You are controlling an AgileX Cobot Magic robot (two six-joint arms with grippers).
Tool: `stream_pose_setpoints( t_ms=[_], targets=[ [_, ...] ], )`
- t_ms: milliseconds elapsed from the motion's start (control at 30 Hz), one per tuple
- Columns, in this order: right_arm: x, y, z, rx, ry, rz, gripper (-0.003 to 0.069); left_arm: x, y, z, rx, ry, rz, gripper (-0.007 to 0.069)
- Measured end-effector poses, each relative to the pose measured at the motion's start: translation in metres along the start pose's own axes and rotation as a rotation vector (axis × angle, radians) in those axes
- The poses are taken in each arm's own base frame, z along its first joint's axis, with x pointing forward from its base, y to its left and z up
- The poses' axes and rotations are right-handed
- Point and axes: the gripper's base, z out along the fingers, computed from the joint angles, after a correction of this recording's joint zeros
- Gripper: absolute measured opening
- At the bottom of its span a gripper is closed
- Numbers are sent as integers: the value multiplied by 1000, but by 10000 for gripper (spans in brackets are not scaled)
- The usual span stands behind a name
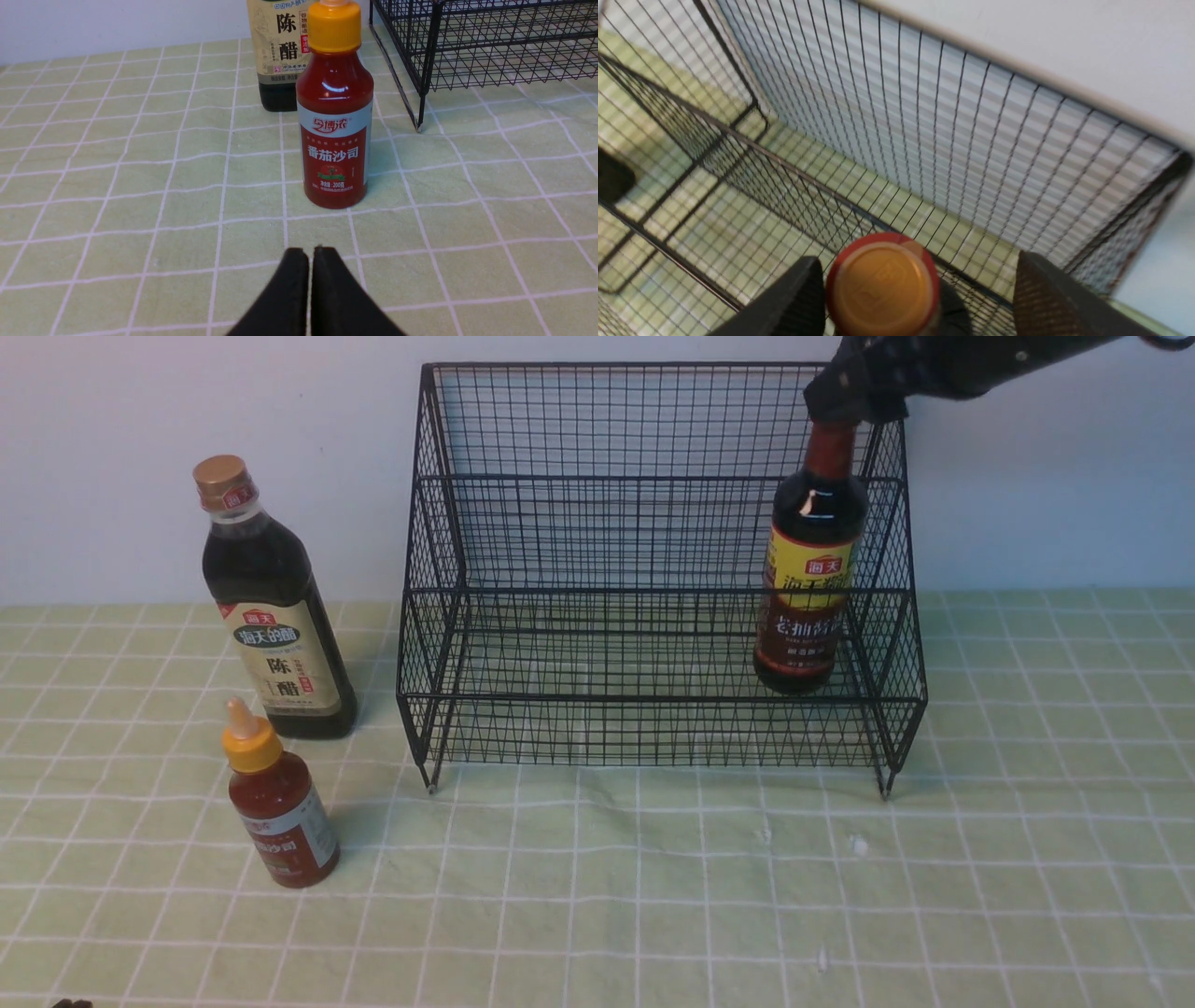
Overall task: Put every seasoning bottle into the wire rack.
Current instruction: Use the right arm to put the condiment bottle back on the shelf, then use the left arm to grab the condiment bottle closest to it
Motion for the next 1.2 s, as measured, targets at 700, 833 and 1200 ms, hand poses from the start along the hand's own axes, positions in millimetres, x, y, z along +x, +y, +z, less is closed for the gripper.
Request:
stream_pose_setpoints(
  t_ms=[700, 833, 1200],
  targets=[
    [54, 68, -318, 450, -368, 259, -12, 0, 0, 0, 0, 0, 0, -6],
    [113, 81, -327, 447, -478, 254, -13, 0, 0, 0, 0, 0, 0, -6],
    [250, 106, -314, 377, -826, 178, -13, 0, 0, 0, 0, 0, 0, -6]
  ],
)
